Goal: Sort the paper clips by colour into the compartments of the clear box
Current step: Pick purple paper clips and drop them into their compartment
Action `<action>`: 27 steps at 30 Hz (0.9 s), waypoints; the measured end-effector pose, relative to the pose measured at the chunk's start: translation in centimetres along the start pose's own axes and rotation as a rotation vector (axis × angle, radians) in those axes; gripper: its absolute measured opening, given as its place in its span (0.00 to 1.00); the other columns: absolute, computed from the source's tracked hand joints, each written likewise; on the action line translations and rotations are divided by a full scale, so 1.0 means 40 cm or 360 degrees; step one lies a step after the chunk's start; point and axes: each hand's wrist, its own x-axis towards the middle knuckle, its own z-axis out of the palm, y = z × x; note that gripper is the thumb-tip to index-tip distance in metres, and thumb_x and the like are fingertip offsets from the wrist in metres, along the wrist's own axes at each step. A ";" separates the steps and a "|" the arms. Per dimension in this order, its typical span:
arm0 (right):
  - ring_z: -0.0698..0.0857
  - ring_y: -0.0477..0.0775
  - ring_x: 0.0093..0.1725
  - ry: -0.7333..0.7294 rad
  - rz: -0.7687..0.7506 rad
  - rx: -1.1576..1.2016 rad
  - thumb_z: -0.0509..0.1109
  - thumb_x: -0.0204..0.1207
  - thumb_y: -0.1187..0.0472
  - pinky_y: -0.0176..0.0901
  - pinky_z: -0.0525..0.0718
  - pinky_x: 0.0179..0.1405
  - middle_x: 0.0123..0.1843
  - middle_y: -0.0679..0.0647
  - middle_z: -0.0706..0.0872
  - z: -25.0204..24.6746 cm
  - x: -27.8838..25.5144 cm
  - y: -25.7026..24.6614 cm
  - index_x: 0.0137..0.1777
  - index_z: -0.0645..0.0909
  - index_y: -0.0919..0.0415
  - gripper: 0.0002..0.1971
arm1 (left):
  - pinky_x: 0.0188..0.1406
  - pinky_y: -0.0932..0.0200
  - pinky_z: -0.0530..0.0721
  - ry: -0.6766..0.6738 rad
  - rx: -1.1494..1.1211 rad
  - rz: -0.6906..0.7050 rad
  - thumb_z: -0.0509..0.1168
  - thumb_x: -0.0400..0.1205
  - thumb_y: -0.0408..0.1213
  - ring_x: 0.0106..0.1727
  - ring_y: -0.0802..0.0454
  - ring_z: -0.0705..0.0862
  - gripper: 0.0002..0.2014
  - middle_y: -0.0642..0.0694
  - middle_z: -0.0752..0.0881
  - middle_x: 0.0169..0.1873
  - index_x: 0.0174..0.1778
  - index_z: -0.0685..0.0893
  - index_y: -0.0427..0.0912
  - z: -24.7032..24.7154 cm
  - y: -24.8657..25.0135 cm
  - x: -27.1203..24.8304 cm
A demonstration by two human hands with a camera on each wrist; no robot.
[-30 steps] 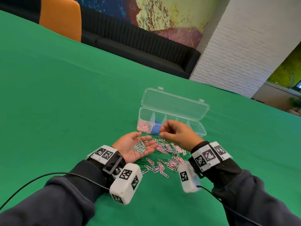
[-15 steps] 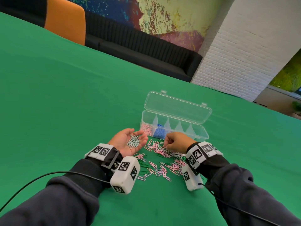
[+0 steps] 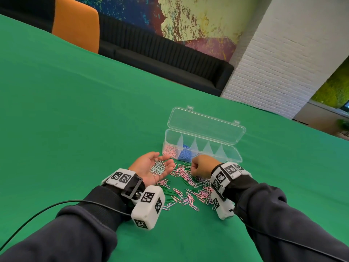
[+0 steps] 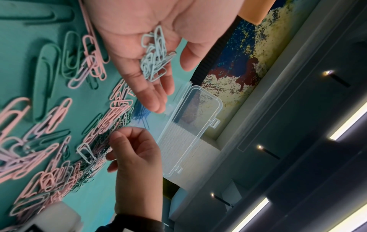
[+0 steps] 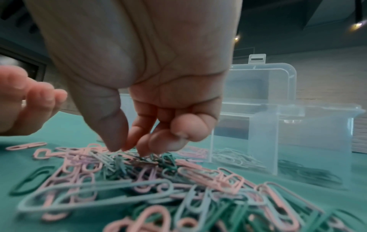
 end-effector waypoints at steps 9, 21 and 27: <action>0.75 0.49 0.44 -0.0007 -0.0155 -0.0040 0.67 0.74 0.68 0.35 0.71 0.39 0.43 0.48 0.78 0.006 0.000 -0.015 0.46 0.74 0.55 0.07 | 0.24 0.55 0.88 -0.0009 -0.0003 -0.0001 0.48 0.88 0.39 0.27 0.44 0.88 0.19 0.34 0.85 0.32 0.47 0.79 0.29 0.001 -0.002 0.000; 0.76 0.42 0.30 0.0201 -0.0226 0.1042 0.68 0.78 0.65 0.32 0.75 0.27 0.36 0.48 0.80 -0.062 -0.039 -0.001 0.41 0.77 0.54 0.06 | 0.28 0.48 0.88 0.0001 0.0107 -0.0049 0.47 0.88 0.40 0.36 0.37 0.88 0.20 0.30 0.83 0.45 0.50 0.78 0.28 0.002 -0.010 0.008; 0.77 0.45 0.41 -0.0114 -0.0079 0.0017 0.71 0.74 0.66 0.35 0.74 0.45 0.38 0.43 0.76 -0.023 -0.063 0.030 0.44 0.76 0.54 0.07 | 0.31 0.47 0.88 -0.0073 0.0063 -0.0074 0.47 0.88 0.41 0.36 0.36 0.89 0.20 0.29 0.83 0.47 0.51 0.78 0.27 0.003 -0.012 0.006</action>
